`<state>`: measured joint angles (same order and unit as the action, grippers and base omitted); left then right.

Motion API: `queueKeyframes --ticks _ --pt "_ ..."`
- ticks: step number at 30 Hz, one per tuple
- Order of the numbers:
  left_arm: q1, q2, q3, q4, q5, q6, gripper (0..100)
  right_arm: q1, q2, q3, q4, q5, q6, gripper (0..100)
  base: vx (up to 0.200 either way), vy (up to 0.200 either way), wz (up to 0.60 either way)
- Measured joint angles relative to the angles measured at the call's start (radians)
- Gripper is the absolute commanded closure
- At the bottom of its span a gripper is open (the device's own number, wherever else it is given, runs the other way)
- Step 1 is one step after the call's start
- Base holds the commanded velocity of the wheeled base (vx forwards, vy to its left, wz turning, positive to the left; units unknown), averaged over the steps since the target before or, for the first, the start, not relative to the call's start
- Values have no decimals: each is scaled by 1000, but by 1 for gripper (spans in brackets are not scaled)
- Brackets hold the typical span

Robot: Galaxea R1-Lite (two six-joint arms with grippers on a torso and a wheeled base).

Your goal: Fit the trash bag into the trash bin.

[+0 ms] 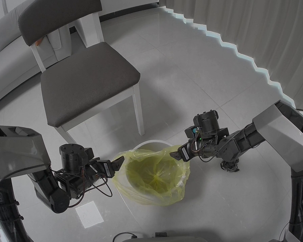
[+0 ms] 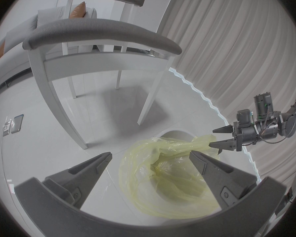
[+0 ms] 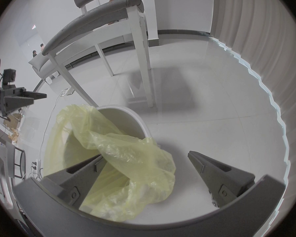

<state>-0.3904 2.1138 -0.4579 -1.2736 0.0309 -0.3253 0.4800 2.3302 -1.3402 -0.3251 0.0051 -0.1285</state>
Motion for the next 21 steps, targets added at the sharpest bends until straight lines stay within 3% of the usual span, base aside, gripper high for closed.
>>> queueKeyframes --ticks 2,3,9,21 --pt "1 -11 7 1 0 0 0 -8 12 -3 -17 1 -12 0 0 0 0" --pt "2 -16 8 0 0 0 0 -11 17 -4 -25 1 -15 100 0 0 0" --pt "2 -29 16 -35 0 0 0 -21 39 4 -99 2 -37 100 0 0 0" --pt "2 -24 64 -95 -2 -4 0 -10 37 -5 -103 2 -41 100 0 0 0"
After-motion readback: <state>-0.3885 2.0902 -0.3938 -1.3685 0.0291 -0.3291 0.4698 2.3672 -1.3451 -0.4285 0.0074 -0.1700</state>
